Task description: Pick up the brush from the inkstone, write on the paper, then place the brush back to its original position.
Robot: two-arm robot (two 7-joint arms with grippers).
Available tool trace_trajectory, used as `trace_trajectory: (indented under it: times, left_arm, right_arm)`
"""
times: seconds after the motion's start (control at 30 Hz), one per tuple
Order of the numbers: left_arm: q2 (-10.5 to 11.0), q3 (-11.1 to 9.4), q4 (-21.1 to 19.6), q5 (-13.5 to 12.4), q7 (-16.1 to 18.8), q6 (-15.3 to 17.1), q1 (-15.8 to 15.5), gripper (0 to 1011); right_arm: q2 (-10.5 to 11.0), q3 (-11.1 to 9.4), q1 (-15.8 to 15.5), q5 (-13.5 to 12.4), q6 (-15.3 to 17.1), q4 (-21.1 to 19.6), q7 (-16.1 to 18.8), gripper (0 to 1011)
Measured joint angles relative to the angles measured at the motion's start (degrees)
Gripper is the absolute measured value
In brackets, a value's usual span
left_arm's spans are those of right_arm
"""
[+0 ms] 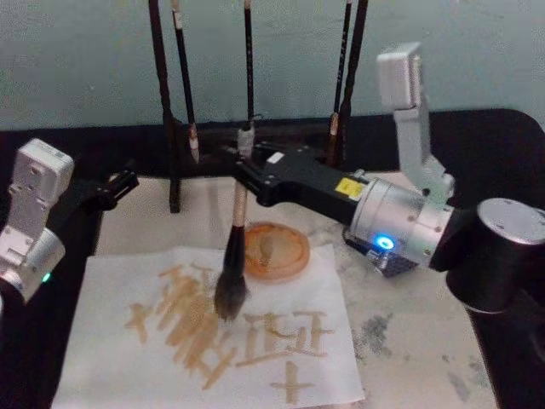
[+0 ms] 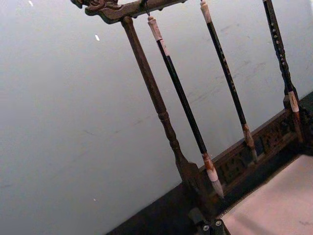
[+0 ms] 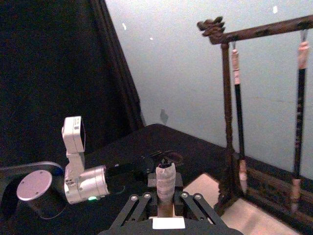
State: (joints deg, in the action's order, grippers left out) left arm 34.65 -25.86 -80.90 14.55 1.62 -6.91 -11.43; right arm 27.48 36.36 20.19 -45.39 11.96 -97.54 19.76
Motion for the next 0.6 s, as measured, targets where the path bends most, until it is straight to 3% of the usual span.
trace_trajectory:
  times: [0.3,0.6]
  left_arm:
    - [0.00,0.00,0.00,0.00,0.00,0.00,0.00,1002]
    - [0.00,0.00,0.00,0.00,0.00,0.00,0.00,1002]
  right_arm:
    - [-2.64,1.01,0.61,1.75,0.60,3.47,1.57,179]
    - [-3.01,0.56,-0.30,2.59,1.06,4.42,2.16,179]
